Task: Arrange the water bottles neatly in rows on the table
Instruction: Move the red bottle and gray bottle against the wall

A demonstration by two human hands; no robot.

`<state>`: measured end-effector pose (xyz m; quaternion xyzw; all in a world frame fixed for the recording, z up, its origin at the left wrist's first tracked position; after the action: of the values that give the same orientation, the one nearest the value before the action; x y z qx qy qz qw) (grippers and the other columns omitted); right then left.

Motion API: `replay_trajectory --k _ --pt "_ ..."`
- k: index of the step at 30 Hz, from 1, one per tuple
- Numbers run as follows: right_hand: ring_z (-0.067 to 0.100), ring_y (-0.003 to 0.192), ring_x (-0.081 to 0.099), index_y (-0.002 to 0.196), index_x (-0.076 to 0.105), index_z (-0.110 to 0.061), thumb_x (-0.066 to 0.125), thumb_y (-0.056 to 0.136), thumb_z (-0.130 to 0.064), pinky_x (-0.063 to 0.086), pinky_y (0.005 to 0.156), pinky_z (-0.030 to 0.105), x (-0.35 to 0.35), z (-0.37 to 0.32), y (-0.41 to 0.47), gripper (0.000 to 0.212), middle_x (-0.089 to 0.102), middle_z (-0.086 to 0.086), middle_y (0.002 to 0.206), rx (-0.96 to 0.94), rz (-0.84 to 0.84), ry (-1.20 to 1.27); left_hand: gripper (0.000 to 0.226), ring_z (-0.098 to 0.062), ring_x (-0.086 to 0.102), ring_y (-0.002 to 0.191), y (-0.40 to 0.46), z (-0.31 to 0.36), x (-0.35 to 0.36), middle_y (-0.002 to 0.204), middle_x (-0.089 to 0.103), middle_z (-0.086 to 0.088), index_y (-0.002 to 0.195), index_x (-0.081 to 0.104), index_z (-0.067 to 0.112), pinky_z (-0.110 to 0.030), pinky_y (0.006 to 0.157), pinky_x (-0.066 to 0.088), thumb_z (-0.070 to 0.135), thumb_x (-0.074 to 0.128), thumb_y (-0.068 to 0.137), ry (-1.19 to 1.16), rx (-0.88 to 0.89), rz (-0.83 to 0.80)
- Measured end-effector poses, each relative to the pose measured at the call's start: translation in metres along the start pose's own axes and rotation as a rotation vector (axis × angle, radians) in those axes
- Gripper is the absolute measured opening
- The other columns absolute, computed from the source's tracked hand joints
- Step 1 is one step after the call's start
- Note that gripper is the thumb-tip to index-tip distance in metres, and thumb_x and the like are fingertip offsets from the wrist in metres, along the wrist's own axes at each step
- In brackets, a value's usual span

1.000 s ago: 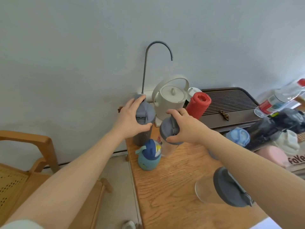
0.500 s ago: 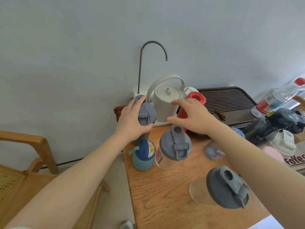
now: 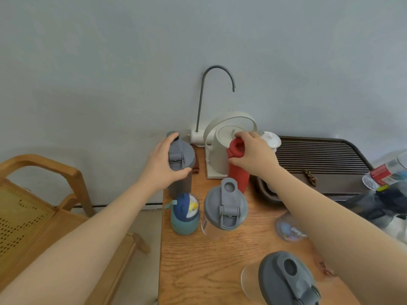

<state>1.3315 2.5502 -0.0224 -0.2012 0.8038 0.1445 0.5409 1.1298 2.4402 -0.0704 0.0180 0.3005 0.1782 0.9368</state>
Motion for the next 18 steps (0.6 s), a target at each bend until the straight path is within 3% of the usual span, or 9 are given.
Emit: replay_trajectory --k 5,11,18 --pt "0.026 0.112 0.048 0.13 0.044 -0.019 0.073 0.072 -0.033 0.044 0.093 0.04 0.01 -0.021 0.008 0.067 0.049 0.008 0.123 -0.111 -0.101 0.095 0.087 -0.021 0.041 0.121 -0.003 0.001 -0.001 0.136 0.04 -0.003 0.138 0.029 0.025 -0.038 0.1 0.038 0.022 0.079 0.067 0.031 -0.018 0.031" --pt "0.028 0.113 0.047 0.133 0.042 -0.021 0.074 0.071 -0.037 0.043 0.092 0.039 0.027 -0.045 0.018 0.072 0.047 0.008 0.124 -0.195 -0.113 0.106 0.088 -0.023 0.041 0.122 0.005 0.001 -0.005 0.135 0.04 -0.006 0.138 0.032 0.02 -0.031 0.1 0.034 0.018 0.081 0.065 0.057 -0.03 0.092" --pt "0.03 0.108 0.05 0.138 0.029 -0.024 0.076 0.068 -0.033 0.046 0.092 0.042 0.033 -0.051 0.022 0.085 0.043 0.011 0.12 -0.187 -0.24 0.115 0.11 -0.017 0.029 0.132 0.005 -0.009 -0.004 0.145 0.026 -0.006 0.145 0.013 0.021 -0.023 0.101 0.025 0.02 0.084 0.061 -0.025 -0.085 0.062"
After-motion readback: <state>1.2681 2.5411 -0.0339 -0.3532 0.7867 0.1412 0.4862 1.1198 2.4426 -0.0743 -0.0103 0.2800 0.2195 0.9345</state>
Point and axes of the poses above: each hand's wrist, its own y-axis towards the middle knuckle, its own x-axis out of the palm, z = x × y, the point moved 2 cm from there along y, towards the middle knuckle
